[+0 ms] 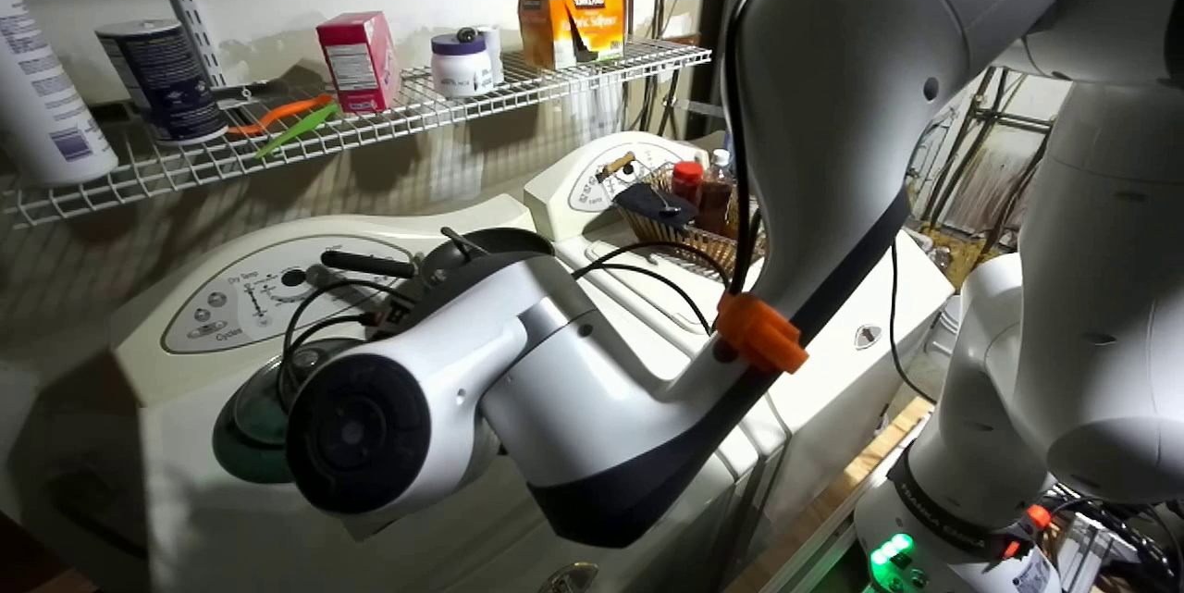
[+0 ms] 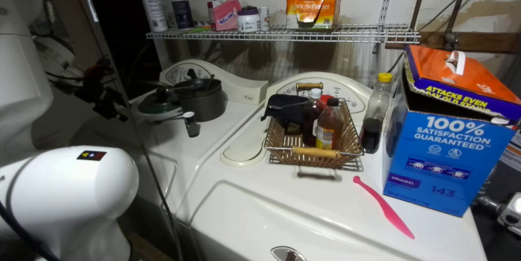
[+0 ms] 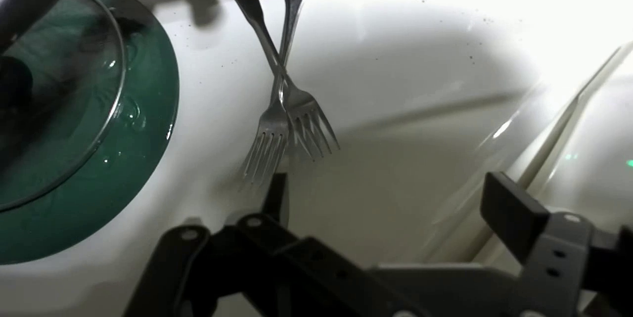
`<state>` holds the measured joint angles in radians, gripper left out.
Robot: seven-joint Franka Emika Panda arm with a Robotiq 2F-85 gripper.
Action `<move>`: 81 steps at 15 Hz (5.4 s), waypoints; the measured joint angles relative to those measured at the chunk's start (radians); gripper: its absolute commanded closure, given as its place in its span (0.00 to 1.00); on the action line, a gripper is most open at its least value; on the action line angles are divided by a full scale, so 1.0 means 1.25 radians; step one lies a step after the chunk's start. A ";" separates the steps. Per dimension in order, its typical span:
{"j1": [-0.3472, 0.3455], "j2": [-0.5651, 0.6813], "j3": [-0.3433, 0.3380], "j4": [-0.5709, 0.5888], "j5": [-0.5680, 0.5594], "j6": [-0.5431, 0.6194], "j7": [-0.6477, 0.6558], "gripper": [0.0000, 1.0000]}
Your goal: Put the forks in the pot
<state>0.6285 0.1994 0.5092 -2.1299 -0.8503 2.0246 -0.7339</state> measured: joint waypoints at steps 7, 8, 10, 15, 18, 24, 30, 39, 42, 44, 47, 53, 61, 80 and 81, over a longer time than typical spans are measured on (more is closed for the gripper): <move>0.000 0.072 -0.013 0.019 -0.155 -0.024 -0.039 0.00; 0.000 0.080 -0.017 0.022 -0.173 -0.024 -0.041 0.00; 0.000 0.095 -0.024 0.028 -0.206 -0.024 -0.044 0.00; 0.000 0.133 -0.043 0.048 -0.266 -0.025 -0.044 0.00; -0.002 0.152 -0.057 0.059 -0.282 -0.026 -0.044 0.00; -0.005 0.195 -0.080 0.077 -0.301 -0.026 -0.042 0.00; -0.005 0.231 -0.088 0.099 -0.348 -0.026 -0.034 0.29; -0.003 0.250 -0.091 0.118 -0.349 -0.027 -0.038 0.87; -0.002 0.251 -0.090 0.120 -0.349 -0.027 -0.039 1.00; -0.003 0.252 -0.089 0.121 -0.346 -0.029 -0.038 0.98; -0.003 0.252 -0.084 0.125 -0.345 -0.029 -0.038 0.99; -0.002 0.252 -0.072 0.127 -0.327 -0.039 -0.039 0.98; 0.013 0.244 -0.026 0.148 -0.218 -0.100 -0.037 0.98; 0.031 0.030 -0.010 0.197 0.080 -0.320 0.161 0.98; 0.030 0.023 -0.011 0.201 0.080 -0.327 0.167 0.98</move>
<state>0.6663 0.2285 0.4957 -1.8791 -0.7508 1.6158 -0.5255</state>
